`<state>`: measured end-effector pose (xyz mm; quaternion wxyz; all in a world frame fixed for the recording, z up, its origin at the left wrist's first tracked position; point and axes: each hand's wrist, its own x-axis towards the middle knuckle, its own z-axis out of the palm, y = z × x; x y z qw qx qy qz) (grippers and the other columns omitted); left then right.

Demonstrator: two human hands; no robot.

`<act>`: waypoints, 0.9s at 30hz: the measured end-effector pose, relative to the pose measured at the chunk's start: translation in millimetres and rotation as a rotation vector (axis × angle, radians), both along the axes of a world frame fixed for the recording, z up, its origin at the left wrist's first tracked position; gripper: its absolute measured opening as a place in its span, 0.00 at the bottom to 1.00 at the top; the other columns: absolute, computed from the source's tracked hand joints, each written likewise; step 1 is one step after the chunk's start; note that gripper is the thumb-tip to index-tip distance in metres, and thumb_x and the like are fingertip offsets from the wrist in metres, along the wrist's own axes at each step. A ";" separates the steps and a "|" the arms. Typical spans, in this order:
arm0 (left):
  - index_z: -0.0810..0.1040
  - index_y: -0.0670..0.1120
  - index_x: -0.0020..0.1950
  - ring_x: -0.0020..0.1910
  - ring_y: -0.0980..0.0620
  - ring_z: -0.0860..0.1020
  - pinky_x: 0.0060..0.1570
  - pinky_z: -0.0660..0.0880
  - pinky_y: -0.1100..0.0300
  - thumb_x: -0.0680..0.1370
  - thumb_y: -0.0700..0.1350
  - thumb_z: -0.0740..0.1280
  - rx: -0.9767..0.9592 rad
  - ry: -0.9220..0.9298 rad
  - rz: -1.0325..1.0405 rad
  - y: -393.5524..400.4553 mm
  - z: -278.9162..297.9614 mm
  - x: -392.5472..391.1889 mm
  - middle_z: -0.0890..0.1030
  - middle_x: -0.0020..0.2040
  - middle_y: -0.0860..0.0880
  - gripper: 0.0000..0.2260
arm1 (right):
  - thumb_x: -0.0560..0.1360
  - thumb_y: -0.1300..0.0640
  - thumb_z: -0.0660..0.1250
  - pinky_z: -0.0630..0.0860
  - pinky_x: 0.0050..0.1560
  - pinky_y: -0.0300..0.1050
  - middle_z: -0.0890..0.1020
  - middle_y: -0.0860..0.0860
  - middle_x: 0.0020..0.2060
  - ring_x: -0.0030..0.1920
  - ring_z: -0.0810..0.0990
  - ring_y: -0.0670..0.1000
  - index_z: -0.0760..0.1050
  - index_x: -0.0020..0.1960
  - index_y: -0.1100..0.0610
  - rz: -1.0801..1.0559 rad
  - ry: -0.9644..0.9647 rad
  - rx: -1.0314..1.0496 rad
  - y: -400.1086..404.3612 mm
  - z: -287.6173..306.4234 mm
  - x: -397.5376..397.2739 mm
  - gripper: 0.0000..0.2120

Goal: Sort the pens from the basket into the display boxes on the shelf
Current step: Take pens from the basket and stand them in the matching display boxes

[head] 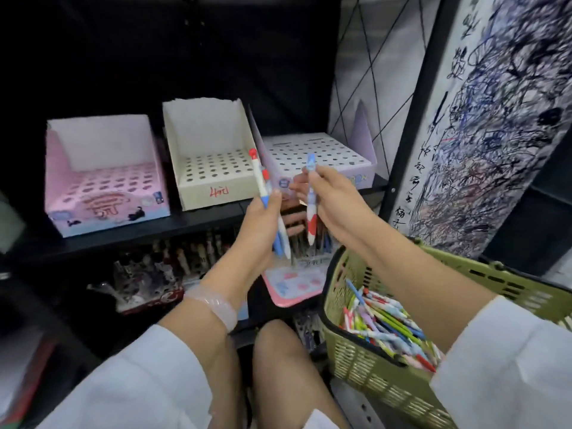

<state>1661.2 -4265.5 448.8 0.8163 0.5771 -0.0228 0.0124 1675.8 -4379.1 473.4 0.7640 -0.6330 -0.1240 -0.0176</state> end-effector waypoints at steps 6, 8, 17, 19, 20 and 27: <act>0.73 0.45 0.48 0.26 0.55 0.75 0.26 0.72 0.63 0.82 0.46 0.56 0.198 -0.088 0.016 69.4 16.7 3.0 0.78 0.33 0.47 0.09 | 0.82 0.57 0.53 0.78 0.53 0.42 0.79 0.50 0.50 0.54 0.79 0.47 0.70 0.52 0.55 0.120 -0.094 -0.071 77.5 32.7 17.7 0.07; 0.72 0.45 0.49 0.25 0.56 0.73 0.25 0.70 0.63 0.82 0.45 0.56 0.272 -0.104 0.093 92.9 18.4 8.6 0.77 0.32 0.49 0.07 | 0.81 0.56 0.56 0.77 0.54 0.43 0.80 0.53 0.49 0.52 0.79 0.50 0.74 0.51 0.56 0.070 -0.157 -0.190 94.0 37.9 25.2 0.08; 0.72 0.46 0.47 0.28 0.55 0.80 0.28 0.78 0.62 0.81 0.46 0.57 0.327 -0.060 0.284 190.3 30.2 21.5 0.79 0.38 0.45 0.07 | 0.80 0.55 0.59 0.77 0.37 0.31 0.79 0.49 0.37 0.35 0.79 0.42 0.75 0.48 0.56 0.071 -0.220 -0.311 173.5 60.6 79.4 0.08; 0.71 0.46 0.48 0.27 0.54 0.80 0.27 0.78 0.62 0.81 0.47 0.57 0.321 -0.077 0.370 215.2 31.9 20.2 0.80 0.38 0.46 0.07 | 0.80 0.55 0.60 0.78 0.40 0.33 0.79 0.49 0.37 0.34 0.80 0.41 0.73 0.52 0.57 0.068 -0.213 -0.261 189.1 68.9 91.5 0.06; 0.71 0.47 0.49 0.26 0.54 0.79 0.27 0.77 0.62 0.81 0.48 0.56 0.313 -0.089 0.385 227.4 33.1 18.4 0.81 0.36 0.47 0.07 | 0.79 0.56 0.60 0.78 0.42 0.35 0.79 0.49 0.37 0.34 0.80 0.42 0.73 0.52 0.57 0.070 -0.218 -0.254 197.0 72.5 96.2 0.06; 0.73 0.51 0.49 0.21 0.54 0.71 0.23 0.72 0.61 0.81 0.50 0.56 0.461 -0.098 0.562 299.2 38.0 12.7 0.82 0.40 0.49 0.08 | 0.78 0.58 0.63 0.79 0.40 0.36 0.80 0.52 0.38 0.37 0.81 0.47 0.69 0.46 0.56 0.042 -0.302 -0.273 261.7 76.7 117.5 0.03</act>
